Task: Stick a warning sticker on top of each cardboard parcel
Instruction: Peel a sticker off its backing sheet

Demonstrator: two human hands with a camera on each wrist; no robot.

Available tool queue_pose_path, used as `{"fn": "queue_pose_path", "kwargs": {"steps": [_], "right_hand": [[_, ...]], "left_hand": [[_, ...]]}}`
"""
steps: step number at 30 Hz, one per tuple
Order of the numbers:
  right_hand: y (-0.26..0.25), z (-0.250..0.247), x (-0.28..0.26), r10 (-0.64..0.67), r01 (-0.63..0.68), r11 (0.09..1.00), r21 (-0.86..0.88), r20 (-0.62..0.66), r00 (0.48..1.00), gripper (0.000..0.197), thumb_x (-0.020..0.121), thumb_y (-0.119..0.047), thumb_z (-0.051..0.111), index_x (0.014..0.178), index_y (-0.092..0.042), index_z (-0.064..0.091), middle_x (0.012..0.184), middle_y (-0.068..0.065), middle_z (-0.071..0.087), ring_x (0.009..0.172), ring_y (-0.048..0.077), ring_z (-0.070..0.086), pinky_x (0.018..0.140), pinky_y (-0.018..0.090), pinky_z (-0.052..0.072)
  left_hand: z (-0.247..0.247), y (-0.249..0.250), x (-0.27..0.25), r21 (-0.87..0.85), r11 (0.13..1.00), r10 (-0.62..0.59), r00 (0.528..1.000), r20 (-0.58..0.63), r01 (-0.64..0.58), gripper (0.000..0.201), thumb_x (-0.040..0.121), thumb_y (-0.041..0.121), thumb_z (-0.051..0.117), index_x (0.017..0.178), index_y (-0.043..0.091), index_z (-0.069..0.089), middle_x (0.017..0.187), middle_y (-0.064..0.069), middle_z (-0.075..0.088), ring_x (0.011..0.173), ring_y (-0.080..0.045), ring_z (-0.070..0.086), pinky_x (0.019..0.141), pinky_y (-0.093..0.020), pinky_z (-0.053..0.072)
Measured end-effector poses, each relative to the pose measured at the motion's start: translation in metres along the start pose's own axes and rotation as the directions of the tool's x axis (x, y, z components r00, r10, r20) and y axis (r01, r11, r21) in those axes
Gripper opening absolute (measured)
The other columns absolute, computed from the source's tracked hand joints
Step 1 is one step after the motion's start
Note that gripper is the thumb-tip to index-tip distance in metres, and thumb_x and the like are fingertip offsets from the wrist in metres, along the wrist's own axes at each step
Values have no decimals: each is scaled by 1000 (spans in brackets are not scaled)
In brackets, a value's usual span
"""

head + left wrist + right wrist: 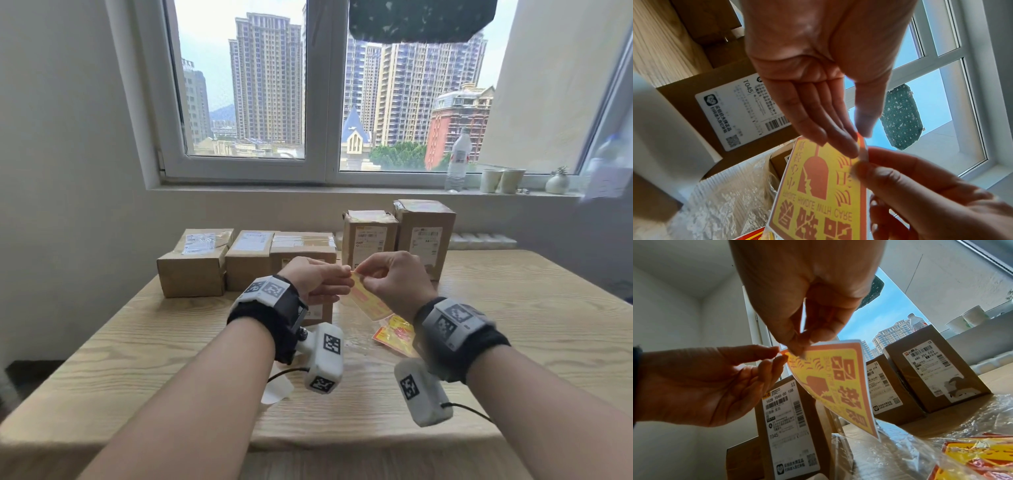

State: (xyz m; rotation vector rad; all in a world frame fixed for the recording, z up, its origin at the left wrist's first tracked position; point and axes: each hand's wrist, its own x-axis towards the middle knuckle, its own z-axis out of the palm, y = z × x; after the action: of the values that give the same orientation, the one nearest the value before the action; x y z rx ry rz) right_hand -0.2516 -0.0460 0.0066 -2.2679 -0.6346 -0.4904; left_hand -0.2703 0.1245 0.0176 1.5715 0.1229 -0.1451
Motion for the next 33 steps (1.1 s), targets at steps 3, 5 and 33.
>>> {"fn": "queue_pose_path", "kwargs": {"steps": [3,5,33], "right_hand": [[0,0,0,4,-4,1000,17,1,1000,12,83,-14,71,94,-16,77,84,-8,71,77,3,66,73,19,57],[0,0,0,9,-9,1000,26,6,1000,12,83,-14,71,94,-16,77,83,-9,70,77,3,66,72,18,56],[13,2,-1,59,-79,971,228,90,994,13,81,-23,75,92,-16,76,77,-6,73,61,3,66,56,14,51]], "left_hand": [[-1,0,-1,-13,1000,-5,1000,9,6,16,86,11,68,99,1,70,85,-9,75,63,-12,71,58,-21,58],[-1,-1,0,-14,1000,-2,1000,12,2,17,86,9,68,101,0,70,86,-10,75,63,-12,71,58,-21,58],[10,-7,11,9,999,38,999,-12,-38,8,87,14,66,86,9,72,75,-4,74,64,-11,69,63,-22,58]]}}
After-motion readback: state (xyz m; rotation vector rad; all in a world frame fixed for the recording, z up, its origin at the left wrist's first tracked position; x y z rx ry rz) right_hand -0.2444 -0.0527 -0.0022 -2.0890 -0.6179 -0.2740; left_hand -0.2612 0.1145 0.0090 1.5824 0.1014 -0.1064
